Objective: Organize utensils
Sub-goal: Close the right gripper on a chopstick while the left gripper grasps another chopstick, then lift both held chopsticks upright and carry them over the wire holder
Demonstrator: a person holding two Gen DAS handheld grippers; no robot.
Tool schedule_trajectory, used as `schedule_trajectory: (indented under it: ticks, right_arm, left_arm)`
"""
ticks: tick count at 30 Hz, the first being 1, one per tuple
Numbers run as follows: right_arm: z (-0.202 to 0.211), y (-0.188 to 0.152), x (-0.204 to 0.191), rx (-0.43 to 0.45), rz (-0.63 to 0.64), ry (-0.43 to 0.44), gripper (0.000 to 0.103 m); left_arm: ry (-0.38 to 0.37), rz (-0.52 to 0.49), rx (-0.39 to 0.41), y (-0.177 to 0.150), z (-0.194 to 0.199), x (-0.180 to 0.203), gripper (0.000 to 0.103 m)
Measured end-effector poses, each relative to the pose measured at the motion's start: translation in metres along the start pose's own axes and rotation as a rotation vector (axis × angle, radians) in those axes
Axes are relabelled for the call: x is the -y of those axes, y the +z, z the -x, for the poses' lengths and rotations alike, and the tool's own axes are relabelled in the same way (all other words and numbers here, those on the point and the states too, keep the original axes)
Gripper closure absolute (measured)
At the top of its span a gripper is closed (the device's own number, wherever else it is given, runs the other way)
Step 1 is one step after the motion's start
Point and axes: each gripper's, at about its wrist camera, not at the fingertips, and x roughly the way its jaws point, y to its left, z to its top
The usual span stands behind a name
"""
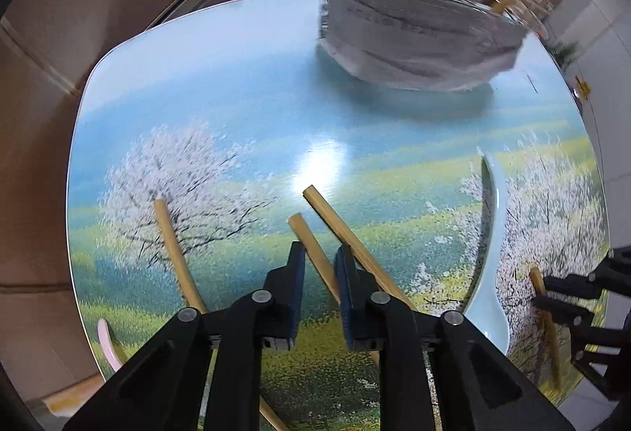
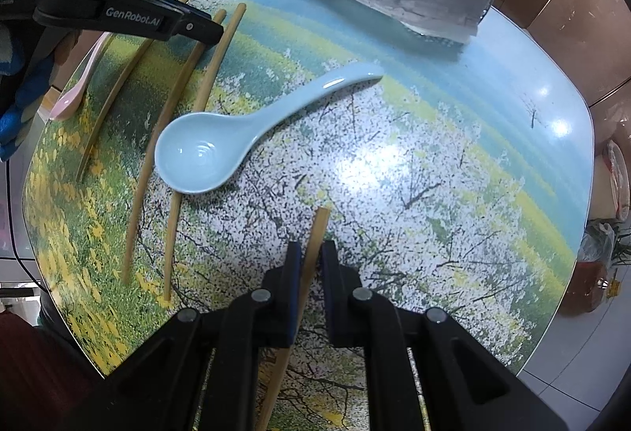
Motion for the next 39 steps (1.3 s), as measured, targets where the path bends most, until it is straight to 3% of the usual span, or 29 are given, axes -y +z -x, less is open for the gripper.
schedule_trajectory:
  ticks: [7, 17, 29, 39]
  right_arm:
    - [0.001, -0.002, 0.002, 0.004, -0.002, 0.004, 0.094]
    - [-0.001, 0.001, 0.001, -0.028, 0.014, -0.014, 0.094]
    - [-0.002, 0.006, -0.003, -0.094, 0.047, -0.027, 0.094]
    - [0.001, -0.002, -0.01, -0.049, 0.06, -0.03, 0.097]
  left_arm:
    - [0.0, -0.051, 0.0, 0.008, -0.002, 0.012, 0.093]
    - [0.002, -0.033, -0.042, -0.001, -0.001, 0.013, 0.093]
    - [-0.054, 0.021, -0.121, -0.018, -0.001, 0.003, 0.095]
    - [-0.056, 0.039, -0.072, -0.026, 0.005, -0.002, 0.098]
